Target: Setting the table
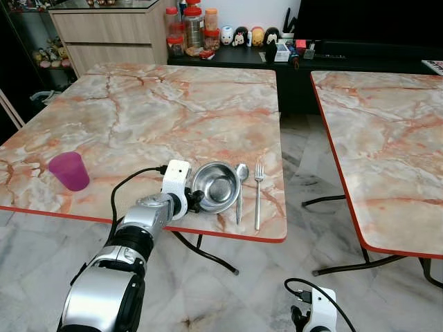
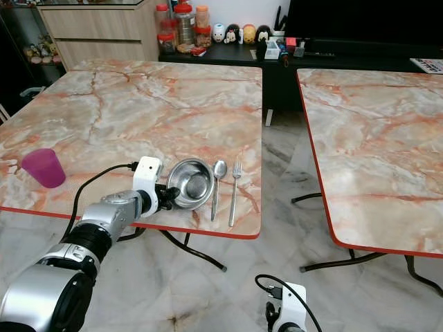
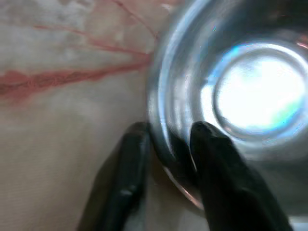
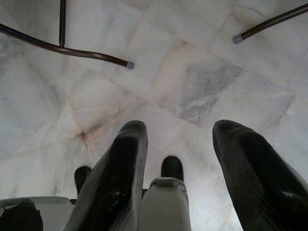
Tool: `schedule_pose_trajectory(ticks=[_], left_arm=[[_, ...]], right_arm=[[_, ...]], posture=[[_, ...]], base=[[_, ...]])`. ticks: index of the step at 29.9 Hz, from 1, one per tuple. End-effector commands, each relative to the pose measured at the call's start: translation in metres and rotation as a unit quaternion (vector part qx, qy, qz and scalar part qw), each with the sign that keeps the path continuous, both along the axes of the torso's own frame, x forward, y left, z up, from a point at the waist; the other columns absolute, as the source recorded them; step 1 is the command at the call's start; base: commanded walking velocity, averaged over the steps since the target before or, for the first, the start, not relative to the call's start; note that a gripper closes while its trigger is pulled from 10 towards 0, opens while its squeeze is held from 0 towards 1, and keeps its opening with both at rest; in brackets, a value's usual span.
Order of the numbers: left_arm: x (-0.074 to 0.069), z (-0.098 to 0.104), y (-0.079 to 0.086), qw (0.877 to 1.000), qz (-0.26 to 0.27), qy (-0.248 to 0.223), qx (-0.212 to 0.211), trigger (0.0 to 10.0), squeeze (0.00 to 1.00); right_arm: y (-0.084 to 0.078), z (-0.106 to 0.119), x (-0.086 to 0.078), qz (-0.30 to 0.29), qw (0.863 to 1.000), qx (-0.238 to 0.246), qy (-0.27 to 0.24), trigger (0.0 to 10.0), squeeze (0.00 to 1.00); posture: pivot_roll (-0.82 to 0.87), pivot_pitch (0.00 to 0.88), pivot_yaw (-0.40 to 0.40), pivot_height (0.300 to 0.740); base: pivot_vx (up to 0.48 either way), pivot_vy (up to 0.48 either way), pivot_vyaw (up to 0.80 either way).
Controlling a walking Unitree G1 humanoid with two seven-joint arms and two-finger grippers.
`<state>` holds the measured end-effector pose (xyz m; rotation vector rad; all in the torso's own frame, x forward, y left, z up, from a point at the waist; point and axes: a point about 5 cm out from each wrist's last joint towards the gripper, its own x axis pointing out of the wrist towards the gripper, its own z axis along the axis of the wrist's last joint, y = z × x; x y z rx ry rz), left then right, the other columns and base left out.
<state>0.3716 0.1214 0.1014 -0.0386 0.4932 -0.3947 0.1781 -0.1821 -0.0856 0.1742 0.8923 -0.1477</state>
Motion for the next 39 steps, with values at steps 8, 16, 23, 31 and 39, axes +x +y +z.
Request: schedule_pose_trajectory(ticks=[8, 16, 23, 31, 39], left_arm=[[-0.004, -0.004, 0.011, 0.999, 0.021, 0.008, -0.029, 0.0, 0.0], [-0.003, 0.001, 0.014, 0.993, 0.053, -0.015, -0.108, 0.0, 0.0], [-0.006, -0.001, 0.014, 0.983, 0.06, -0.022, -0.17, 0.0, 0.0], [0.0, 0.022, 0.035, 0.949, 0.131, -0.118, -0.261, 0.3, 0.0], [-0.004, 0.035, 0.071, 0.917, 0.197, -0.187, -0.291, 10.0, 0.0]], right_arm=[[-0.001, 0.001, 0.003, 0.001, 1.0, -0.001, -0.002, 10.0, 0.0], [-0.002, 0.002, 0.003, 0.005, 1.0, -0.003, -0.001, 10.0, 0.0], [-0.003, 0.002, 0.004, 0.009, 1.0, -0.005, -0.001, 10.0, 0.0], [-0.004, 0.004, 0.007, 0.015, 1.0, -0.008, -0.005, 10.0, 0.0], [-0.002, 0.004, 0.008, 0.016, 1.0, -0.008, -0.007, 10.0, 0.0]], posture=[[0.03, 0.0, 0.007, 0.725], [0.03, 0.0, 0.003, 0.725], [0.03, 0.0, -0.001, 0.725], [0.05, 0.0, -0.019, 0.725], [0.07, 0.0, -0.026, 0.725]], base=[[0.0, 0.0, 0.0], [0.0, 0.0, 0.0], [0.0, 0.0, 0.0], [0.0, 0.0, 0.0], [0.0, 0.0, 0.0]])
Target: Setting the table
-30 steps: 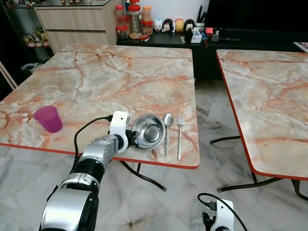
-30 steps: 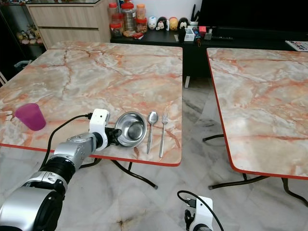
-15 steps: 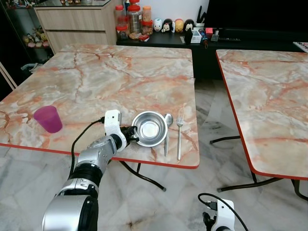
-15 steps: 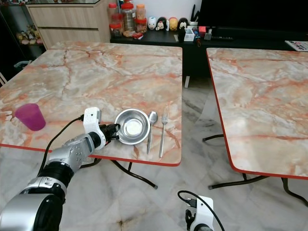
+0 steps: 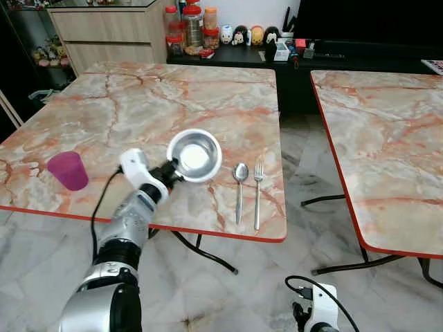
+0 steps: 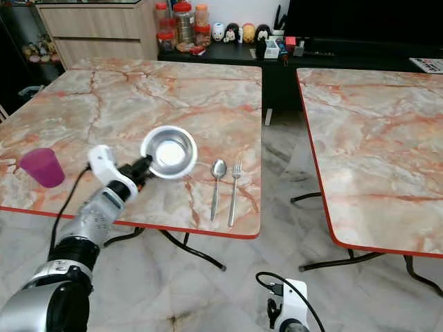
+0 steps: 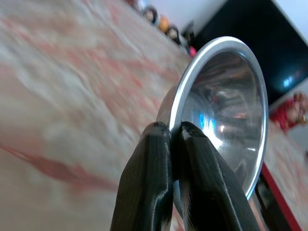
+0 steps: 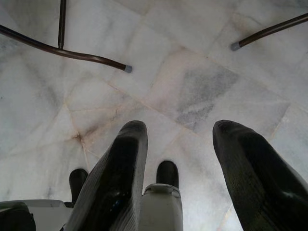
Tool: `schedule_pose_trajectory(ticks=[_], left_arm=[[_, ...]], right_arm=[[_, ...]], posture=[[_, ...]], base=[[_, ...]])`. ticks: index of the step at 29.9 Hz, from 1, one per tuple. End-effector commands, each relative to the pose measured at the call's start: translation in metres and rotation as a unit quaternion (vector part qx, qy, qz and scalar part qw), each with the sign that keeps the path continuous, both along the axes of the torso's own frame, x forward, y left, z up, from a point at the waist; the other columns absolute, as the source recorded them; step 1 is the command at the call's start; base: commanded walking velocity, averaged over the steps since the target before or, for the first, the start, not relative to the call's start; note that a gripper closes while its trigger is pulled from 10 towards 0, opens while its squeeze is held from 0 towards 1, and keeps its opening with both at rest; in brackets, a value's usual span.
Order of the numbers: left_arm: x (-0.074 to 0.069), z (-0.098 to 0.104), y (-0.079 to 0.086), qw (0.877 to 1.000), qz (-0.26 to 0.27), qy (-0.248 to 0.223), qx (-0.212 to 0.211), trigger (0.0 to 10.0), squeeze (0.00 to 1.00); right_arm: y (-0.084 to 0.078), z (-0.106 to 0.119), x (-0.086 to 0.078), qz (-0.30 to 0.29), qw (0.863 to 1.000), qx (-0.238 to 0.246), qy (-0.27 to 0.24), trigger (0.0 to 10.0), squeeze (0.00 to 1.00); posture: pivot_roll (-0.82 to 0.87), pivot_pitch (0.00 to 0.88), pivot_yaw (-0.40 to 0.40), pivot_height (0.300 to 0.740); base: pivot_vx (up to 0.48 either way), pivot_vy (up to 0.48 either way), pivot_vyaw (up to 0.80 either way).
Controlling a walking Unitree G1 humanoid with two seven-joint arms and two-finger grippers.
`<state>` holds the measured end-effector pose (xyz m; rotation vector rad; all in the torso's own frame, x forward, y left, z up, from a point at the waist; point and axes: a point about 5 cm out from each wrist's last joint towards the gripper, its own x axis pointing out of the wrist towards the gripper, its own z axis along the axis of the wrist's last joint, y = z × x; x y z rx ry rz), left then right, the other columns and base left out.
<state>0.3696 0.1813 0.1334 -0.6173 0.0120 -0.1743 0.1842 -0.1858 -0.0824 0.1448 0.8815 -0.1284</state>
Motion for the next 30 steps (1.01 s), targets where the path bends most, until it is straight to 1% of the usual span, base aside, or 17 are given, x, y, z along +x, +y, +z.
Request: schedule_pose_trajectory(ticks=[1, 2, 3, 5, 9, 11, 15, 16, 17, 19, 21, 24, 25, 26, 28, 29, 30], left_arm=[[-0.004, 0.003, 0.016, 0.999, 0.035, -0.018, -0.003, 10.0, 0.0], [-0.007, 0.002, 0.025, 0.998, 0.054, -0.019, -0.001, 10.0, 0.0], [-0.017, -0.002, 0.045, 0.995, 0.094, -0.023, -0.003, 10.0, 0.0], [-0.024, -0.005, 0.058, 0.993, 0.116, -0.028, -0.006, 10.0, 0.0], [-0.044, -0.014, 0.083, 0.991, 0.128, -0.028, 0.024, 10.0, 0.0], [-0.064, -0.018, 0.101, 0.991, 0.12, -0.034, 0.041, 10.0, 0.0], [-0.084, -0.019, 0.121, 0.989, 0.129, -0.036, 0.058, 10.0, 0.0], [-0.084, -0.019, 0.121, 0.989, 0.129, -0.036, 0.058, 10.0, 0.0], [-0.093, -0.019, 0.128, 0.989, 0.132, -0.037, 0.063, 10.0, 0.0], [-0.102, -0.019, 0.135, 0.988, 0.13, -0.036, 0.07, 10.0, 0.0], [-0.113, -0.02, 0.144, 0.987, 0.131, -0.03, 0.088, 10.0, 0.0], [-0.121, -0.02, 0.152, 0.985, 0.141, -0.024, 0.092, 10.0, 0.0], [-0.121, -0.02, 0.152, 0.985, 0.141, -0.024, 0.092, 10.0, 0.0], [-0.126, -0.021, 0.158, 0.983, 0.152, -0.016, 0.101, 10.0, 0.0], [-0.141, -0.03, 0.179, 0.972, 0.192, 0.018, 0.132, 10.0, 0.0], [-0.141, -0.03, 0.179, 0.972, 0.192, 0.018, 0.132, 10.0, 0.0], [-0.146, -0.034, 0.186, 0.967, 0.213, 0.025, 0.135, 10.0, 0.0]], right_arm=[[0.002, 0.001, 0.002, 0.002, 1.0, 0.002, -0.001, 10.0, 0.0], [0.002, 0.001, 0.002, 0.002, 1.0, 0.002, -0.002, 10.0, 0.0], [0.003, 0.001, 0.002, 0.001, 1.0, 0.003, -0.004, 10.0, 0.0], [0.003, 0.001, 0.003, -0.002, 1.0, 0.003, -0.006, 10.0, 0.0], [0.003, 0.001, 0.003, -0.004, 1.0, 0.003, -0.009, 10.0, 0.0], [0.004, 0.001, 0.003, -0.002, 1.0, 0.003, -0.01, 10.0, 0.0], [0.004, 0.001, 0.002, -0.001, 1.0, 0.003, -0.009, 10.0, 0.0], [0.004, 0.001, 0.002, -0.001, 1.0, 0.003, -0.009, 10.0, 0.0], [0.004, 0.001, 0.002, 0.0, 1.0, 0.003, -0.008, 10.0, 0.0], [0.004, 0.001, 0.002, 0.001, 1.0, 0.003, -0.009, 10.0, 0.0], [0.005, 0.001, 0.002, 0.002, 1.0, 0.004, -0.009, 10.0, 0.0], [0.005, 0.001, 0.002, 0.002, 1.0, 0.004, -0.009, 10.0, 0.0], [0.005, 0.001, 0.002, 0.002, 1.0, 0.004, -0.009, 10.0, 0.0], [0.005, 0.001, 0.002, 0.002, 1.0, 0.004, -0.009, 10.0, 0.0], [0.004, 0.001, 0.001, 0.001, 1.0, 0.003, -0.008, 10.0, 0.0], [0.004, 0.001, 0.001, 0.001, 1.0, 0.003, -0.008, 10.0, 0.0], [0.003, 0.0, 0.001, 0.001, 1.0, 0.003, -0.007, 10.0, 0.0]], posture=[[0.07, 0.0, -0.026, 0.725], [0.07, 0.0, -0.025, 0.725], [0.07, 0.0, -0.023, 0.725], [0.07, 0.0, -0.021, 0.725], [0.08, 0.0, -0.021, 0.725], [0.1, 0.0, -0.028, 0.725], [0.11, 0.0, -0.036, 0.725], [0.11, 0.0, -0.036, 0.725], [0.12, 0.0, -0.039, 0.725], [0.12, 0.0, -0.04, 0.725], [0.13, 0.0, -0.042, 0.725], [0.13, 0.0, -0.042, 0.725], [0.13, 0.0, -0.042, 0.725], [0.13, 0.0, -0.042, 0.725], [0.13, 0.0, -0.043, 0.725], [0.13, 0.0, -0.043, 0.725], [0.12, 0.0, -0.043, 0.725]], base=[[0.0, 0.0, 0.0], [0.0, 0.0, 0.0], [0.0, 0.0, 0.0], [0.0, 0.0, 0.0], [0.0, 0.0, 0.0], [0.0, 0.0, 0.0], [0.0, 0.0, 0.0], [0.0, 0.0, 0.0], [0.0, 0.0, 0.0], [0.0, 0.0, 0.0], [0.0, 0.0, 0.0], [0.0, 0.0, 0.0], [0.0, 0.0, 0.0], [0.0, 0.0, 0.0], [0.0, 0.0, 0.0], [0.0, 0.0, 0.0], [0.0, 0.0, 0.0]])
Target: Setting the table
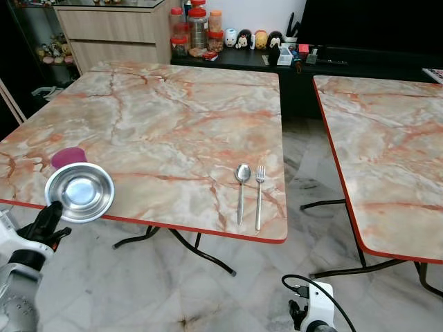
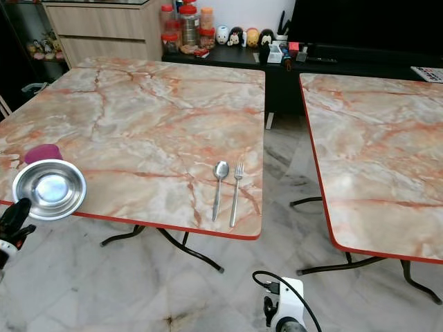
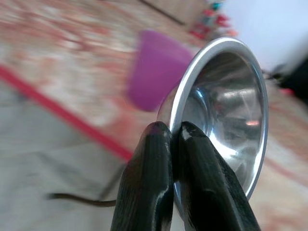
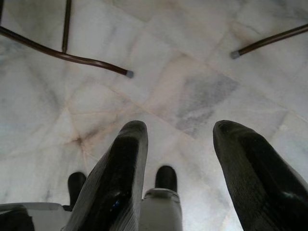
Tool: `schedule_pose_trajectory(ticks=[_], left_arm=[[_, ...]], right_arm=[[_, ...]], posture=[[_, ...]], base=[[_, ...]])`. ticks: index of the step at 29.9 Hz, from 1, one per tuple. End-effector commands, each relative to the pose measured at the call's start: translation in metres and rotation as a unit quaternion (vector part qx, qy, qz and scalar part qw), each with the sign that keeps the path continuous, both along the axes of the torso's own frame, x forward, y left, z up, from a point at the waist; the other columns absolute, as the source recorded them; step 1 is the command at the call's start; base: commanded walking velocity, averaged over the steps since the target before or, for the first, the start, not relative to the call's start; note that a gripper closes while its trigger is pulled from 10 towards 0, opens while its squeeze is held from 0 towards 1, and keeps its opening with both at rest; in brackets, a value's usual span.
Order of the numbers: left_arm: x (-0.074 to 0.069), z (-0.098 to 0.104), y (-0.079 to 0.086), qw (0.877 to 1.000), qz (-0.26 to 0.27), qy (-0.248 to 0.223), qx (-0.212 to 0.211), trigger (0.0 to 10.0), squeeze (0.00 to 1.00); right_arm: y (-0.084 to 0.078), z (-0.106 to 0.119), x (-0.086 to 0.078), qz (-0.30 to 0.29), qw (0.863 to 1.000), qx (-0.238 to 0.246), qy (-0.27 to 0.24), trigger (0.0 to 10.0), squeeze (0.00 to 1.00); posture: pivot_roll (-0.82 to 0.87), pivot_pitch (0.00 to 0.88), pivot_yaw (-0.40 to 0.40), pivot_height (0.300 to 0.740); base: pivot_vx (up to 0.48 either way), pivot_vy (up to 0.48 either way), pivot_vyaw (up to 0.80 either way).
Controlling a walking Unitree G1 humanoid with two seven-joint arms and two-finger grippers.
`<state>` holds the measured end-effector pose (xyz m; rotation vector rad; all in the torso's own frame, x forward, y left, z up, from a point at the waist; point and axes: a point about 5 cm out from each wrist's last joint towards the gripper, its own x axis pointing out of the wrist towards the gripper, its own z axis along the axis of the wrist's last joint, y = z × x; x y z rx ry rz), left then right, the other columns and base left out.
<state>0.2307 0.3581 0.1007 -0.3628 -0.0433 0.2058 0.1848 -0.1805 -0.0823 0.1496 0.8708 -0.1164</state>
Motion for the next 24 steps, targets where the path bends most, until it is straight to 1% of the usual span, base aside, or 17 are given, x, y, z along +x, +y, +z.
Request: schedule_pose_trajectory(ticks=[1, 3, 4, 7, 10, 12, 13, 14, 15, 16, 18, 20, 21, 23, 24], left_arm=[[-0.007, -0.001, 0.01, 1.0, 0.026, 0.004, 0.011, 10.0, 0.0], [-0.009, -0.002, 0.011, 0.999, 0.032, 0.004, 0.009, 10.0, 0.0], [-0.011, -0.003, 0.016, 0.999, 0.051, 0.005, 0.01, 10.0, 0.0], [-0.028, -0.015, 0.036, 0.989, 0.145, 0.033, 0.002, 10.0, 0.0], [-0.038, -0.022, 0.046, 0.977, 0.21, 0.046, -0.001, 10.0, 0.0], [-0.038, -0.022, 0.046, 0.977, 0.21, 0.046, -0.001, 10.0, 0.0], [-0.045, -0.031, 0.05, 0.966, 0.246, 0.078, 0.008, 10.0, 0.0], [-0.045, -0.031, 0.05, 0.966, 0.246, 0.078, 0.008, 10.0, 0.0], [-0.049, -0.04, 0.052, 0.957, 0.271, 0.108, 0.009, 10.0, 0.0], [-0.049, -0.04, 0.052, 0.957, 0.271, 0.108, 0.009, 10.0, 0.0], [-0.051, -0.044, 0.053, 0.952, 0.28, 0.122, 0.007, 10.0, 0.0], [-0.052, -0.045, 0.053, 0.952, 0.281, 0.123, 0.007, 10.0, 0.0], [-0.051, -0.061, 0.043, 0.95, 0.263, 0.169, 0.004, 10.0, 0.0], [-0.051, -0.061, 0.043, 0.95, 0.263, 0.169, 0.004, 10.0, 0.0], [-0.048, -0.081, 0.027, 0.948, 0.227, 0.223, 0.004, 10.0, 0.0]], right_arm=[[-0.002, 0.0, 0.0, -0.003, 1.0, -0.001, -0.001, 10.0, 0.0], [-0.002, 0.0, 0.0, -0.003, 1.0, -0.001, -0.001, 10.0, 0.0], [-0.003, 0.0, -0.001, -0.004, 1.0, -0.001, -0.001, 10.0, 0.0], [-0.004, -0.001, -0.003, -0.006, 1.0, -0.002, 0.0, 10.0, 0.0], [-0.006, -0.001, -0.004, -0.009, 1.0, -0.004, 0.001, 10.0, 0.0], [-0.006, -0.001, -0.004, -0.009, 1.0, -0.004, 0.001, 10.0, 0.0], [-0.006, -0.001, -0.005, -0.01, 1.0, -0.004, 0.002, 10.0, 0.0], [-0.006, -0.001, -0.005, -0.01, 1.0, -0.004, 0.002, 10.0, 0.0], [-0.006, -0.002, -0.005, -0.011, 1.0, -0.005, 0.003, 10.0, 0.0], [-0.006, -0.002, -0.005, -0.011, 1.0, -0.005, 0.003, 10.0, 0.0], [-0.006, -0.002, -0.006, -0.012, 1.0, -0.005, 0.004, 10.0, 0.0], [-0.006, -0.002, -0.006, -0.012, 1.0, -0.005, 0.004, 10.0, 0.0], [-0.007, -0.002, -0.006, -0.013, 1.0, -0.005, 0.005, 10.0, 0.0], [-0.007, -0.002, -0.006, -0.013, 1.0, -0.005, 0.005, 10.0, 0.0], [-0.006, -0.002, -0.007, -0.014, 1.0, -0.005, 0.006, 10.0, 0.0]], posture=[[0.12, 0.0, -0.043, 0.725], [0.12, 0.0, -0.043, 0.725], [0.12, 0.0, -0.043, 0.725], [0.11, 0.0, -0.042, 0.725], [0.11, 0.0, -0.039, 0.725], [0.11, 0.0, -0.039, 0.725], [0.1, 0.0, -0.036, 0.725], [0.1, 0.0, -0.036, 0.725], [0.1, 0.0, -0.033, 0.725], [0.1, 0.0, -0.033, 0.725], [0.1, 0.0, -0.033, 0.725], [0.1, 0.0, -0.033, 0.725], [0.09, 0.0, -0.024, 0.725], [0.09, 0.0, -0.024, 0.725], [0.09, 0.0, -0.017, 0.725]], base=[[0.0, 0.0, 0.0], [0.0, 0.0, 0.0], [0.0, 0.0, 0.0], [0.0, 0.0, 0.0], [0.0, 0.0, 0.0], [0.0, 0.0, 0.0], [0.0, 0.0, 0.0], [0.0, 0.0, 0.0], [0.0, 0.0, 0.0], [0.0, 0.0, 0.0], [0.0, 0.0, 0.0], [0.0, 0.0, 0.0], [0.0, 0.0, 0.0], [0.0, 0.0, 0.0], [0.0, 0.0, 0.0]])
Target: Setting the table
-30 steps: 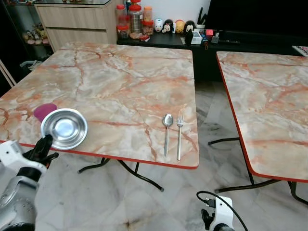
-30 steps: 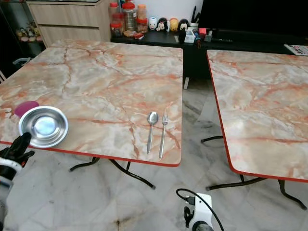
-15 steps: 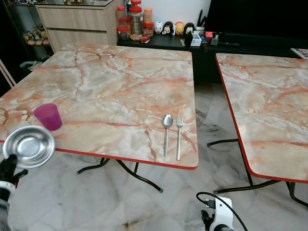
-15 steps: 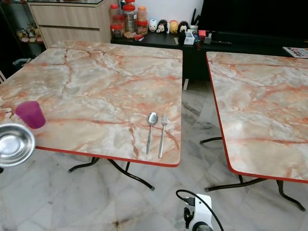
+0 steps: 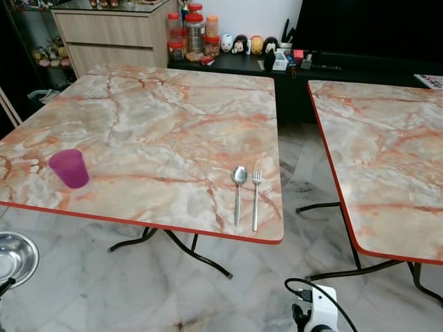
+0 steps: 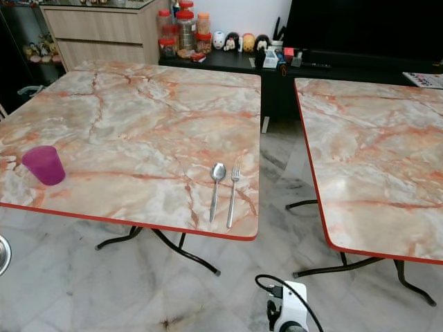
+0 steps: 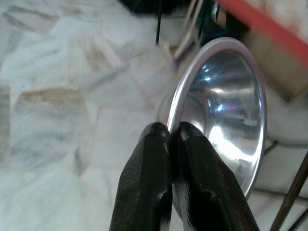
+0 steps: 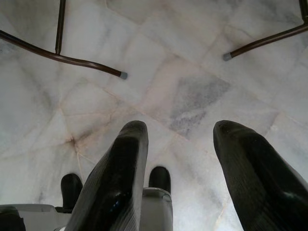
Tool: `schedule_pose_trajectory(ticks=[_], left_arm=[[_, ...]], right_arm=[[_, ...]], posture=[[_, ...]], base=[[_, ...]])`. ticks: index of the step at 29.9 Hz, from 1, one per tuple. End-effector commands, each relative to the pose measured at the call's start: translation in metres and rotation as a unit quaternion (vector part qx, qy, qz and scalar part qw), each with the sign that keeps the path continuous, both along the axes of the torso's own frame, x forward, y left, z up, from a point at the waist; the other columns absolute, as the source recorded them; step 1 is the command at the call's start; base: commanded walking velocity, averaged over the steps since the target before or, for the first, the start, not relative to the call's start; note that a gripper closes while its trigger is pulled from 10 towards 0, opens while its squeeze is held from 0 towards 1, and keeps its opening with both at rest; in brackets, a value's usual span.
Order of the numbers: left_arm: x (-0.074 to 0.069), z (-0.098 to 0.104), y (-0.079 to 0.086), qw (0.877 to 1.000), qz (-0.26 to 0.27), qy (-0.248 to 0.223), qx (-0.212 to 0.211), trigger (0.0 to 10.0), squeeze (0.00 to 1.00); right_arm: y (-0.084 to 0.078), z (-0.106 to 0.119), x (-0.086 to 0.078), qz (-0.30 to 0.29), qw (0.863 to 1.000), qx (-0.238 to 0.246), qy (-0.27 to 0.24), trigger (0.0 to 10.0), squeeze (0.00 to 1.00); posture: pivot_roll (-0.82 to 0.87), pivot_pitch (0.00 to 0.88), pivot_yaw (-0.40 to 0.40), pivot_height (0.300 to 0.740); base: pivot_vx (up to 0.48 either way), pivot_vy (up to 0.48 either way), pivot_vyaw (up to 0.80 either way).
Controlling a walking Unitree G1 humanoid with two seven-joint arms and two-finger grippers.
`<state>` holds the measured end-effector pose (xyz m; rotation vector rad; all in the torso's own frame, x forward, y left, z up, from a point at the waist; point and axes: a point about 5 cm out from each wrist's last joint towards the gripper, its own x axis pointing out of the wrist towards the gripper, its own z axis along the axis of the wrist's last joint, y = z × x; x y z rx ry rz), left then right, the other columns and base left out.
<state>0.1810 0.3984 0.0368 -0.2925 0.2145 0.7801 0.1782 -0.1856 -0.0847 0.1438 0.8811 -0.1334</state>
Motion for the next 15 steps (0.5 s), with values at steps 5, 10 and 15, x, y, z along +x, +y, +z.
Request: schedule_pose_trajectory(ticks=[5, 10, 15], left_arm=[[0.01, -0.061, -0.067, 0.981, -0.106, 0.134, -0.091, 10.0, 0.0], [0.018, -0.078, -0.103, 0.967, -0.15, 0.168, -0.119, 10.0, 0.0], [0.03, -0.09, -0.145, 0.95, -0.205, 0.193, -0.139, 10.0, 0.0]], right_arm=[[0.0, 0.0, -0.001, -0.013, 1.0, 0.003, 0.001, 10.0, 0.0], [0.001, 0.0, 0.0, -0.011, 1.0, 0.003, 0.001, 10.0, 0.0], [0.001, 0.0, 0.0, -0.012, 1.0, 0.002, 0.0, 10.0, 0.0]], posture=[[0.07, 0.0, -0.005, 0.725], [0.05, 0.0, 0.004, 0.725], [0.04, 0.0, 0.005, 0.725]], base=[[0.0, 0.0, 0.0], [0.0, 0.0, 0.0], [0.0, 0.0, 0.0]])
